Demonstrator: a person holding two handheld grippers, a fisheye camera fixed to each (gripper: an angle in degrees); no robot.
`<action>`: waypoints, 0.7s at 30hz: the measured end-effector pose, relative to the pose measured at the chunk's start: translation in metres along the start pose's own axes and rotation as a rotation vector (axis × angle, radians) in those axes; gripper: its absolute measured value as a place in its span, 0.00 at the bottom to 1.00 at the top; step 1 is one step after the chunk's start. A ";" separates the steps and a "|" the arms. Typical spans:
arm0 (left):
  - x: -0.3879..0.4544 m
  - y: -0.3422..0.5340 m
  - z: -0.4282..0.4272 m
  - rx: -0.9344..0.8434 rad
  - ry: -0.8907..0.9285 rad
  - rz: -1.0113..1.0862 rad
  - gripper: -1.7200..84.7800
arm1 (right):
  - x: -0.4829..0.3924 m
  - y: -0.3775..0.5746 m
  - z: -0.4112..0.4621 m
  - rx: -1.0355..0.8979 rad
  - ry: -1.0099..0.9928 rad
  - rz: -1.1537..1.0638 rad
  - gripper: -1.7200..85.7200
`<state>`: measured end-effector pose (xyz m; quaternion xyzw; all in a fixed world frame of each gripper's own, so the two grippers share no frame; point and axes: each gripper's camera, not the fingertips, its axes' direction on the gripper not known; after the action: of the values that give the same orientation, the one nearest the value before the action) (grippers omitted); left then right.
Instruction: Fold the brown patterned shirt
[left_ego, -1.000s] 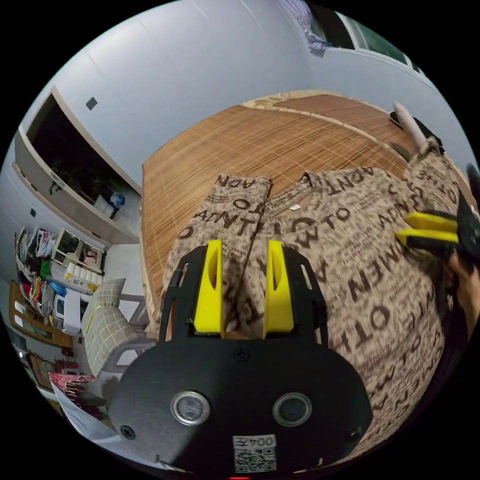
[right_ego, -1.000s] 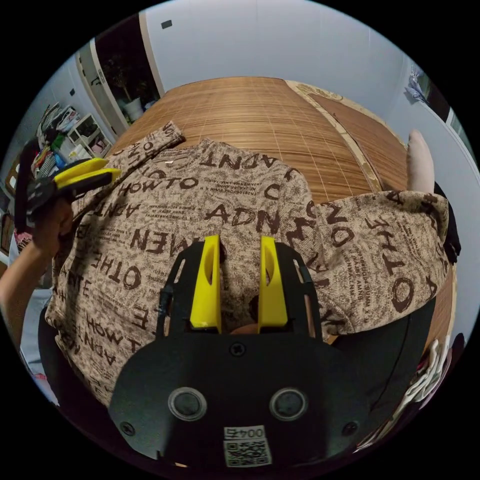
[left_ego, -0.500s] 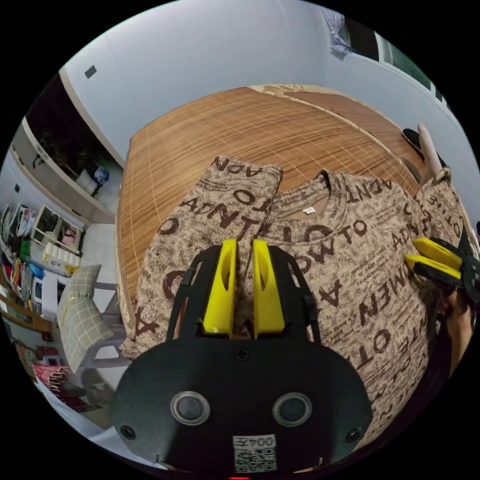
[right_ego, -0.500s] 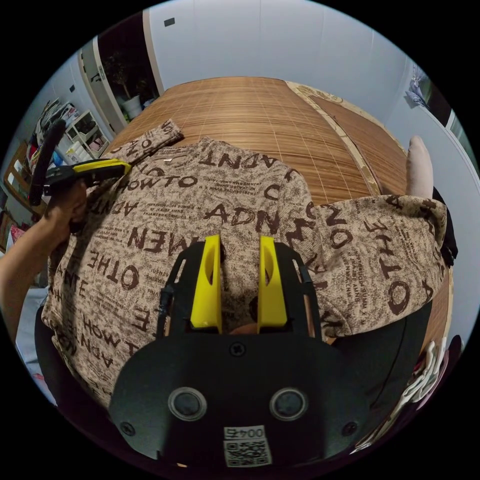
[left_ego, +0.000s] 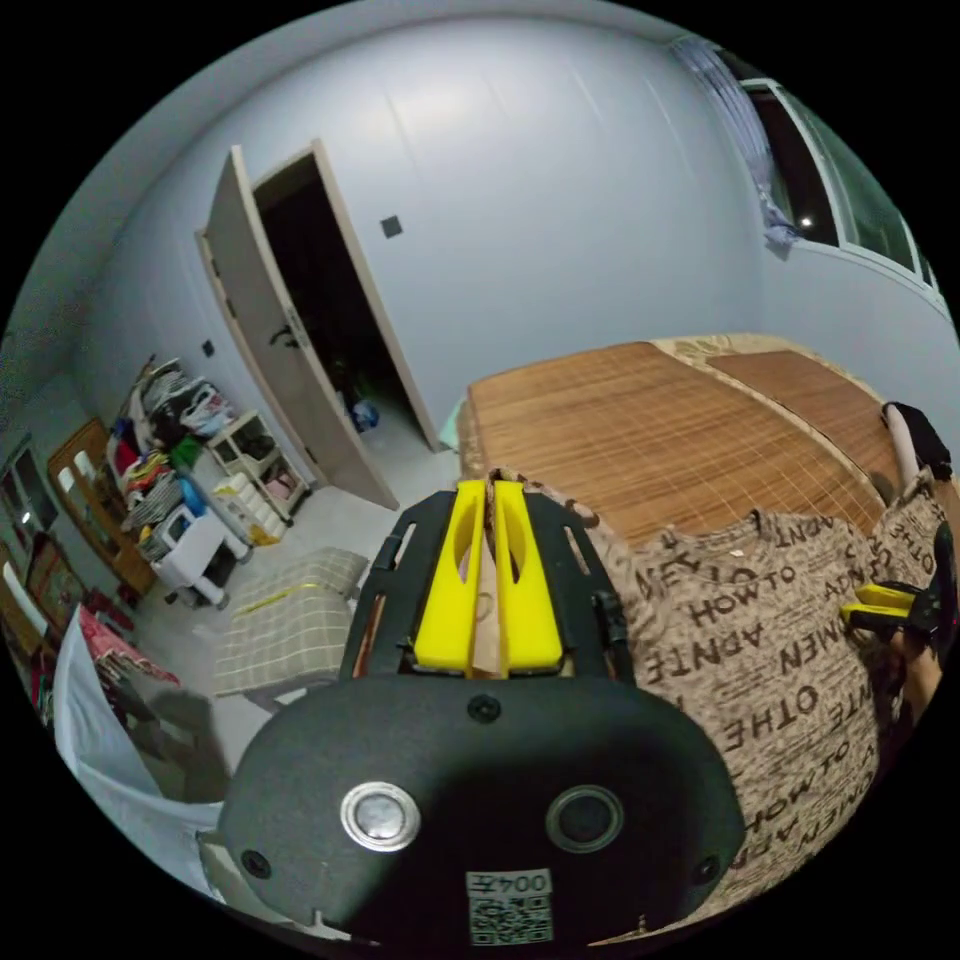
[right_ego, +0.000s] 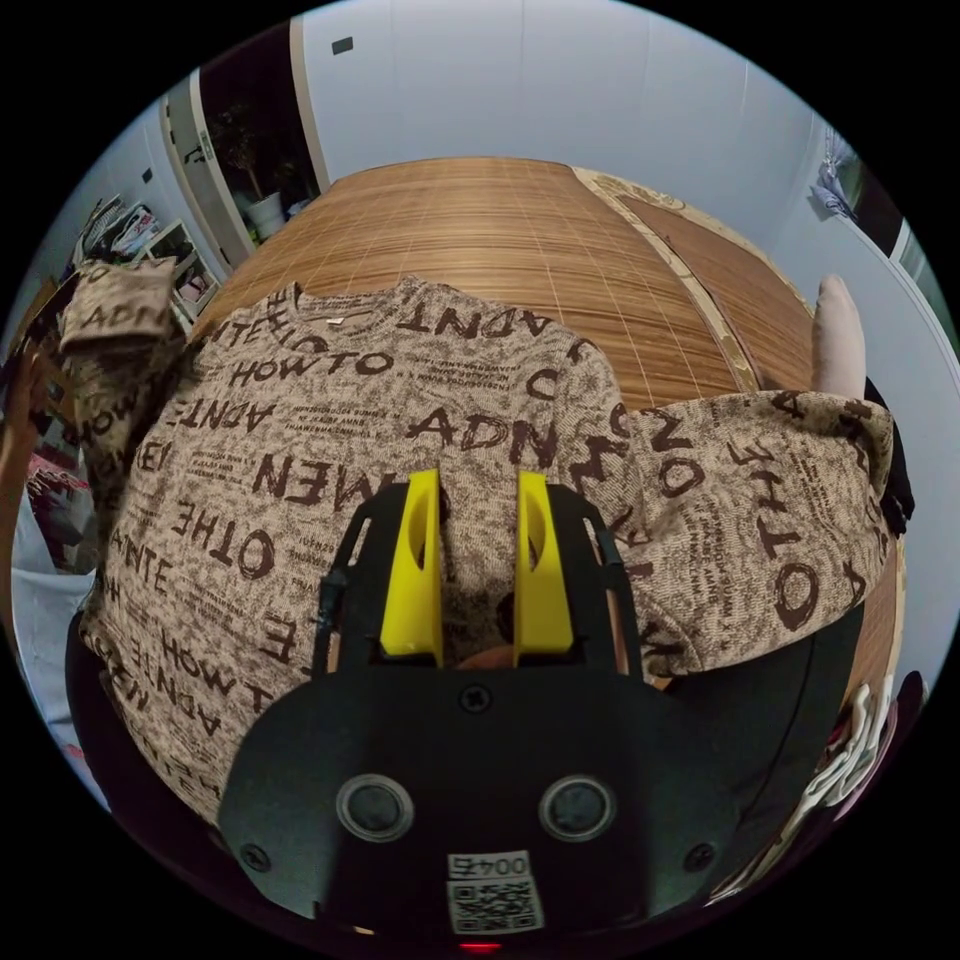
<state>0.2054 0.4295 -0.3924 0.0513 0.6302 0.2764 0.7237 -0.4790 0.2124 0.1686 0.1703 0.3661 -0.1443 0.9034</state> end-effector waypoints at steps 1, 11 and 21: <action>-0.027 0.004 -0.004 -0.007 -0.044 -0.030 0.04 | 0.000 -0.001 0.001 0.003 0.000 -0.003 0.15; -0.177 0.093 0.041 -0.274 -0.301 -0.243 0.05 | 0.002 -0.011 0.004 0.010 0.009 -0.015 0.15; -0.242 0.197 0.091 -0.643 -0.132 -0.336 0.13 | 0.006 -0.021 0.000 0.017 0.007 -0.011 0.15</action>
<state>0.2120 0.5073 -0.0769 -0.2656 0.4628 0.3337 0.7771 -0.4831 0.1927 0.1601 0.1764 0.3687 -0.1521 0.8999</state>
